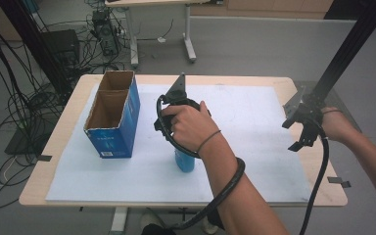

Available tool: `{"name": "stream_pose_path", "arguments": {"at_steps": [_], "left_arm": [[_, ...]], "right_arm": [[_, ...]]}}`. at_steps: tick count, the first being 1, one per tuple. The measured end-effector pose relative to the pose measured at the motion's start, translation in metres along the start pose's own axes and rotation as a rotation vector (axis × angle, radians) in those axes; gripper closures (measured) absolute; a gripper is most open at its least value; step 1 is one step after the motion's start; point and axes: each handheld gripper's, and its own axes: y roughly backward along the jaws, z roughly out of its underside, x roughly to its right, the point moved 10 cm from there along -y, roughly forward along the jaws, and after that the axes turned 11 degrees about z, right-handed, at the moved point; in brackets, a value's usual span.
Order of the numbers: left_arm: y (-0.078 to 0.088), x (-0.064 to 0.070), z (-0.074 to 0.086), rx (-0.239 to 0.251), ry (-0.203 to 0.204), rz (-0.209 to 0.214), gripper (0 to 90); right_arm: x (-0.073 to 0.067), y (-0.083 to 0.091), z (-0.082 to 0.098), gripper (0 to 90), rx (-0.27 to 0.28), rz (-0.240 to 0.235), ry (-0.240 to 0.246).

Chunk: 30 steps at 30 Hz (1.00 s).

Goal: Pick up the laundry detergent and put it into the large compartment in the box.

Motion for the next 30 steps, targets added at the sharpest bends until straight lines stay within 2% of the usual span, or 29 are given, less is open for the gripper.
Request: {"name": "stream_pose_path", "arguments": {"at_steps": [4, 16, 21, 30], "left_arm": [[0.0, 0.0, 0.001, 0.007, 0.002, 0.003, 5.8], [-0.009, -0.004, -0.002, -0.01, 0.012, 0.003, 7.2], [-0.01, -0.004, -0.003, -0.017, 0.013, 0.0, 11.0], [-0.015, -0.002, -0.004, -0.032, 0.013, -0.005, 23.7]], "right_arm": [[-0.002, 0.0, -0.001, 3.7, 0.003, -0.001, 0.003], [-0.004, -0.001, -0.001, 3.7, 0.01, -0.004, 0.006], [-0.003, -0.003, 0.0, 3.7, 0.004, -0.01, 0.003], [-0.002, -0.006, 0.002, 3.7, 0.006, -0.011, 0.002]]}}
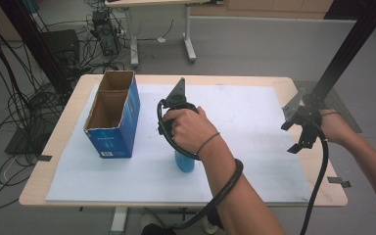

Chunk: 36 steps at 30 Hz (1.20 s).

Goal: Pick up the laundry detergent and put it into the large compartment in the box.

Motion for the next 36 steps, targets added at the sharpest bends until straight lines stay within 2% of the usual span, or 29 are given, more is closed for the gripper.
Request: {"name": "stream_pose_path", "arguments": {"at_steps": [5, 12, 27, 36], "left_arm": [[0.0005, 0.0017, -0.0001, 0.008, 0.006, -0.012, 32.3], [0.0006, 0.0002, 0.0004, 0.012, 0.016, 0.009, 36.6], [0.0003, -0.0002, 0.001, 0.019, 0.029, 0.008, 37.0], [0.0005, 0.0004, 0.001, 0.018, 0.022, 0.004, 37.0]], "right_arm": [[-0.0003, -0.0003, -0.0003, 3.7, 0.001, 0.002, 0.002], [-0.0004, -0.0007, 0.0, 3.7, 0.002, 0.004, 0.002], [-0.0019, -0.0014, -0.0033, 3.7, -0.004, 0.006, 0.004], [-0.0026, -0.0011, -0.0054, 3.7, -0.014, 0.009, 0.003]]}}
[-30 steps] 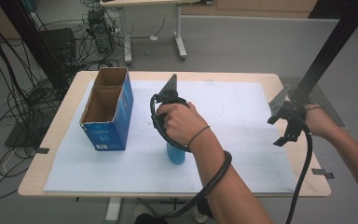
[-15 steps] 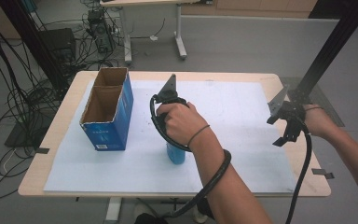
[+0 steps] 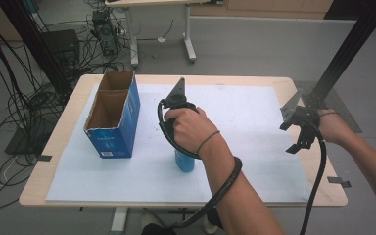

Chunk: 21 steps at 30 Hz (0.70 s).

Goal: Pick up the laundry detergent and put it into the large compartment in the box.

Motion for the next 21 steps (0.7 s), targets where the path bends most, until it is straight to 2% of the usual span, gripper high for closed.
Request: {"name": "stream_pose_path", "arguments": {"at_steps": [21], "left_arm": [[0.0001, 0.0005, -0.0002, -0.001, -0.001, -0.005, 37.0]], "right_arm": [[0.0, -0.0011, -0.0017, 3.7, -0.005, -0.002, 0.001]]}}
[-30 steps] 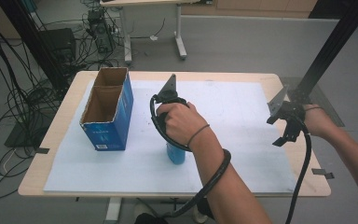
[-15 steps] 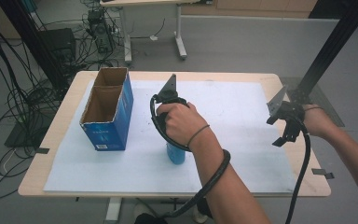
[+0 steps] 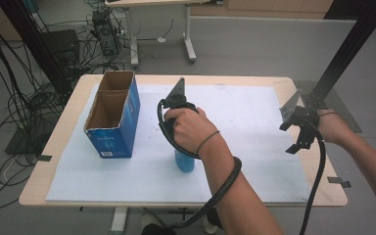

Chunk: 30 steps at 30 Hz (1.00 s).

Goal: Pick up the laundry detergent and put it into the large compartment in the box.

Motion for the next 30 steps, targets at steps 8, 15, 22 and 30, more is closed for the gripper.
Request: {"name": "stream_pose_path", "arguments": {"at_steps": [8, 15, 22, 30], "left_arm": [[-0.0001, -0.0004, 0.0003, 0.005, 0.003, 0.0, 37.0], [0.0, -0.0006, 0.0, 0.002, 0.0, 0.0, 37.0], [0.0004, -0.0019, -0.0008, -0.002, 0.001, 0.006, 37.0], [0.0009, -0.0035, -0.0006, -0.001, -0.001, 0.011, 37.0]], "right_arm": [[-0.0007, -0.0001, -0.0015, 3.7, -0.003, -0.001, 0.002], [-0.0002, -0.0007, -0.0017, 3.7, 0.0, -0.002, 0.003], [-0.0006, -0.0023, -0.0041, 3.7, -0.004, -0.005, 0.004], [-0.0005, -0.0023, -0.0076, 3.7, -0.011, -0.004, 0.008]]}}
